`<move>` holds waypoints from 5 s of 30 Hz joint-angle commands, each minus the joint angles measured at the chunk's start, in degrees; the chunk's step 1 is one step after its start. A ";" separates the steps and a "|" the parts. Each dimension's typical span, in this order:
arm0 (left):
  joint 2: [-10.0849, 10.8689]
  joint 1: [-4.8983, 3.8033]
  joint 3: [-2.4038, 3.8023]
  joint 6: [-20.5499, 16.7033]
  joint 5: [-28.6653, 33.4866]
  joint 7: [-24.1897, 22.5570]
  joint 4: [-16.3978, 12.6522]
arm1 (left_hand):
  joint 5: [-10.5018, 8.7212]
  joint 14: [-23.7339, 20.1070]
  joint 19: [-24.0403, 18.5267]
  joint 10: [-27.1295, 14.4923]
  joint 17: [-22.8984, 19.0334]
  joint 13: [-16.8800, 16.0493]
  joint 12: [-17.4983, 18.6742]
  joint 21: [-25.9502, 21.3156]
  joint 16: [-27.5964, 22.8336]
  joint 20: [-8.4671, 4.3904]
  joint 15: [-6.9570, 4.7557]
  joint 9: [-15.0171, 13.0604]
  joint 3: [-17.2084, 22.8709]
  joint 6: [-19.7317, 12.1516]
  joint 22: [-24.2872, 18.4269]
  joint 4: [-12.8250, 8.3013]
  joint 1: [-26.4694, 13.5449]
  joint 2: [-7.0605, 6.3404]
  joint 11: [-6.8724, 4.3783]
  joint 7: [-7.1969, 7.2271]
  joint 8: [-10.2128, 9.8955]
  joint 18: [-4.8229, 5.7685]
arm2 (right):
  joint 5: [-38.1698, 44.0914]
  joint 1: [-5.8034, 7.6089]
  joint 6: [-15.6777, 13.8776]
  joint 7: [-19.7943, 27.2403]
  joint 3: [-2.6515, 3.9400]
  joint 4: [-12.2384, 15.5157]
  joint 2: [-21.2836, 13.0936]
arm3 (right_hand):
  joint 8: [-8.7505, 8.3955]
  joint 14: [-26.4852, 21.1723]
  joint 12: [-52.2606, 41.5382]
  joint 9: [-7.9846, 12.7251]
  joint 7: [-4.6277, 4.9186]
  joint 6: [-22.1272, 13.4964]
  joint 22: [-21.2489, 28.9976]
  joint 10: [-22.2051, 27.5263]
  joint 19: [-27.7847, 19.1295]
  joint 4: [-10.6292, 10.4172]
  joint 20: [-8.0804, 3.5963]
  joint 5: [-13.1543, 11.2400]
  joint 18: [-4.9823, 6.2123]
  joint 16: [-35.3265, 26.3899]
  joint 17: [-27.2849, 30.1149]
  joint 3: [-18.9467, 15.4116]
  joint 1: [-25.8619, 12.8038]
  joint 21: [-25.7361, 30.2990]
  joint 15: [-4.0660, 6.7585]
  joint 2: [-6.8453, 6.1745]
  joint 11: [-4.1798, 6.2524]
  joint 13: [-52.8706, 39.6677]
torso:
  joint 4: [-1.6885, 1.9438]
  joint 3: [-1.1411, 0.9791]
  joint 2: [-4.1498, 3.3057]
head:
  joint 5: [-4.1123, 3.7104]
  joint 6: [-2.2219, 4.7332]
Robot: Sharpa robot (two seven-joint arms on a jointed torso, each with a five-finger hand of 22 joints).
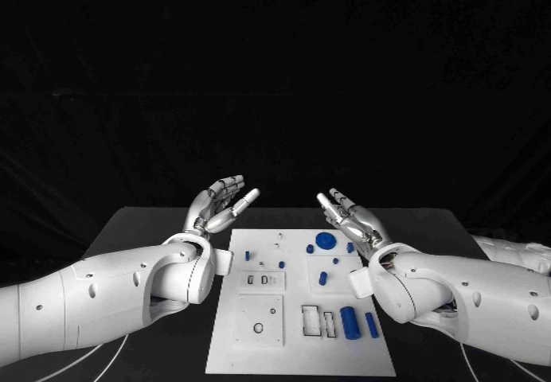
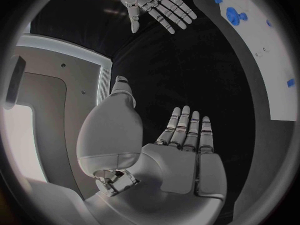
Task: Assemble the parts on the task board
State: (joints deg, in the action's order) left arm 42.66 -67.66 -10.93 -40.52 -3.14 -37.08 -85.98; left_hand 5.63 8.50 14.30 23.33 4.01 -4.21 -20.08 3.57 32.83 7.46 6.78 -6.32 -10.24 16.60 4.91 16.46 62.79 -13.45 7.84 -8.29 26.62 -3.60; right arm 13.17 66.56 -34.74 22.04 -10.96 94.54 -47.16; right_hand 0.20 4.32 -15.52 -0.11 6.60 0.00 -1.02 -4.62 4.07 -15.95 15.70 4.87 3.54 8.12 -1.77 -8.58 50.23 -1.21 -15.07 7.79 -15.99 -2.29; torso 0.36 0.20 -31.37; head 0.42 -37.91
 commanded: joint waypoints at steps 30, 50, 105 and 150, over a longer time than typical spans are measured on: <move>0.66 -0.74 -1.20 11.04 -12.09 3.74 2.52 | -2.41 48.31 40.24 32.83 1.82 0.38 4.25 15.67 -9.25 4.84 -0.85 1.41 5.63 26.57 5.16 0.47 1.69 9.56 -0.03 -2.21 2.65 -6.85 | 17.50 7.80 13.54 -8.52 -1.45 -5.73 0.29 | 14.51 85.33 -14.36 -8.22 6.15 47.13 -80.75 -39.69 82.18 1.37 -5.74 3.25 -2.00 81.64 -86.64 -5.99 19.88 -84.75 10.40 2.59 7.44 -1.16 | 1.92 -1.16 -3.34 | -0.24 -4.77; 1.49 -1.33 -1.18 12.53 -12.37 5.85 -1.40 | -2.33 46.65 38.78 32.75 3.34 0.34 6.22 15.11 -10.58 5.34 -0.35 1.83 5.48 29.29 4.60 0.37 2.60 11.39 0.25 -2.39 -3.26 -6.80 | 59.42 10.40 13.40 -24.78 -1.31 -12.52 3.24 | 7.98 85.68 1.60 -5.31 1.94 55.98 -88.98 -51.31 85.93 10.33 -7.12 -1.80 -3.54 81.88 -88.23 0.97 34.06 -88.79 12.82 -1.45 9.76 -1.20 | 3.58 -0.77 -6.48 | -5.17 -5.63; 2.46 -1.88 -1.07 10.59 -12.39 5.87 -1.61 | -2.22 44.63 37.18 33.12 4.24 0.22 6.85 14.24 -11.59 5.96 0.15 1.63 5.00 30.94 3.92 0.30 3.22 12.89 0.39 -2.46 -6.44 -6.83 | 79.02 7.18 26.49 -39.00 -1.25 -18.16 9.47 | 4.52 85.68 7.12 -3.87 1.37 55.92 -88.98 -52.81 85.93 11.14 -7.60 -1.99 -3.54 81.88 -88.23 4.34 37.60 -88.79 13.45 -0.15 10.48 -1.26 | 3.82 -0.01 -6.50 | -6.19 -7.78; 2.86 -1.88 -0.97 10.64 -12.39 5.82 -1.52 | -2.15 44.28 36.94 33.21 4.38 0.21 6.91 14.10 -11.74 6.05 0.23 1.58 4.82 31.22 3.80 0.30 3.33 13.14 0.40 -2.46 -6.86 -6.82 | 78.78 6.26 31.25 -43.51 -1.24 -20.27 11.81 | 4.47 85.68 8.54 -4.07 0.91 58.60 -88.98 -57.33 85.93 10.12 -8.02 -2.04 -3.54 81.88 -88.23 5.54 37.73 -88.79 13.90 -0.65 11.12 -1.27 | 3.83 0.09 -6.04 | -6.44 -9.14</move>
State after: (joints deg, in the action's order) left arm 45.64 -69.45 -11.96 -29.98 -15.26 -30.70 -87.44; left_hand 3.43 53.07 51.52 56.22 8.34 -3.91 -13.41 17.97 21.49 13.43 6.99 -4.68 -5.11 47.40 8.76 16.81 66.26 -0.98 8.17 -10.63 19.93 -9.81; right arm 91.20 72.98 -5.11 -20.05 -12.13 74.23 -35.34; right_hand 4.51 83.96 -7.21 -4.08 7.48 58.44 -74.93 -61.76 84.01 -5.62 7.97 3.19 0.38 89.77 -74.90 -3.13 87.62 -89.75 -1.49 7.36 -4.87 -3.50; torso 4.19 0.27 -37.44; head -6.04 -46.99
